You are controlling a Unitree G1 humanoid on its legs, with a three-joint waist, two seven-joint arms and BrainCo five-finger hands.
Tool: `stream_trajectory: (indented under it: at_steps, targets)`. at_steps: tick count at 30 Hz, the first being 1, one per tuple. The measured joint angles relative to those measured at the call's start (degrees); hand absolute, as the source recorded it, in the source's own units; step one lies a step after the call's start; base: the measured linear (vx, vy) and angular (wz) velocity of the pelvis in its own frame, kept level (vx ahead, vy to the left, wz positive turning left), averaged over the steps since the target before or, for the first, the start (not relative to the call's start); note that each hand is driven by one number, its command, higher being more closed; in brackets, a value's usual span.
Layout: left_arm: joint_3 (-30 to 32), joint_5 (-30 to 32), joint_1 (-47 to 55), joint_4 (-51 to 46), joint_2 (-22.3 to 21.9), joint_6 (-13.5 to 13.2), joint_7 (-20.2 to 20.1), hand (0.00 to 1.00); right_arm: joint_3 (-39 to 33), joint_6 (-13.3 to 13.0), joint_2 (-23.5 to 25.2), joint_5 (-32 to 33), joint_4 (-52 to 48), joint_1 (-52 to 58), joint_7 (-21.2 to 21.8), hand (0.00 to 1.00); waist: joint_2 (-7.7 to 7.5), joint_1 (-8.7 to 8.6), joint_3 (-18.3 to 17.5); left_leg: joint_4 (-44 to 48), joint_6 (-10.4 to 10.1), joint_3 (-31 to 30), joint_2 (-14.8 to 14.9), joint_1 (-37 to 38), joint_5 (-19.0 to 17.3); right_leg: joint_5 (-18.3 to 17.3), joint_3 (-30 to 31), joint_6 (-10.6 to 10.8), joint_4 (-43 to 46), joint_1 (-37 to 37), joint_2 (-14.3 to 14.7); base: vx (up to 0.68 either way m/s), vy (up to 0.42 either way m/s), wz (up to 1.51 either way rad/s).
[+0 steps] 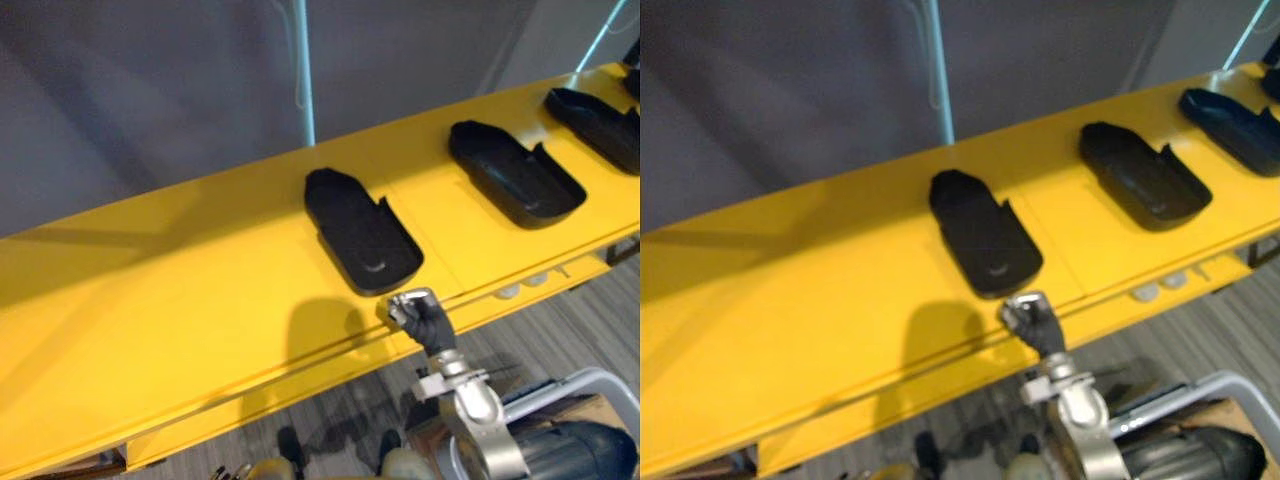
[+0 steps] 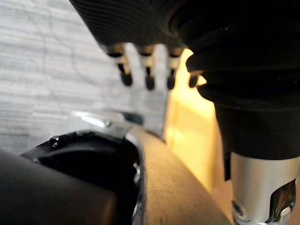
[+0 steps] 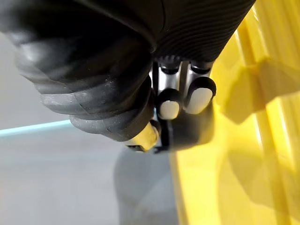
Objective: Walk over and take plastic housings, then place them on the shelf
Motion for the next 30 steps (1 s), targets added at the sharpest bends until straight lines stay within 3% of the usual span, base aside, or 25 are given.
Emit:
stream_trajectory:
  at_steps: [4,16,28,29,30]
  targets:
    - [0.4,0.0,0.2,0.0,-0.4,0.0,1.2,0.0,0.2,1.7,0.0,-0.8,3.5,-2.5,-2.2,1.0,0.32,0.0,-0.2,0.0,0.0,-1.5,0.0,-0.1,0.0,-0.5,-1.5,0.3,0.2,0.7,-0.2,0.02,-0.01,0.16]
    - [1.0,0.3,0.2,-0.4,-0.7,0.3,1.5,0.0,-0.5,1.1,0.2,-2.9,11.8,-11.3,-5.4,1.0,0.28,1.52,-0.2,0.0,0.0,-2.8,-0.2,0.5,0.0,-0.9,-3.0,0.3,0.2,2.1,-0.2,0.01,-0.004,0.06]
    - [2.6,1.0,0.2,-0.4,-1.1,1.7,1.4,0.0,-2.2,2.0,0.5,-2.9,14.8,-14.8,-4.7,1.0,0.31,1.48,-0.2,0.0,0.0,-4.3,-0.4,0.9,0.1,-1.1,-4.6,0.6,-0.2,3.4,-0.5,0.0,-0.002,0.05]
    - [2.6,1.3,0.2,-0.5,-1.1,1.8,1.4,0.0,-2.1,2.0,0.5,-2.9,14.8,-14.8,-4.4,0.0,0.31,1.53,-0.2,0.0,0.0,-4.3,-0.4,0.9,0.1,-1.1,-4.6,0.6,-0.3,3.4,-0.5,0.01,-0.01,0.07]
    - [2.7,1.4,0.3,-0.5,-1.1,1.8,1.4,0.0,-1.9,2.1,0.6,-2.7,14.8,-15.1,-3.9,0.0,0.31,1.6,-0.2,0.0,0.0,-4.3,-0.4,0.8,0.1,-1.1,-4.6,0.6,-0.3,3.6,-0.5,0.0,0.0,0.0]
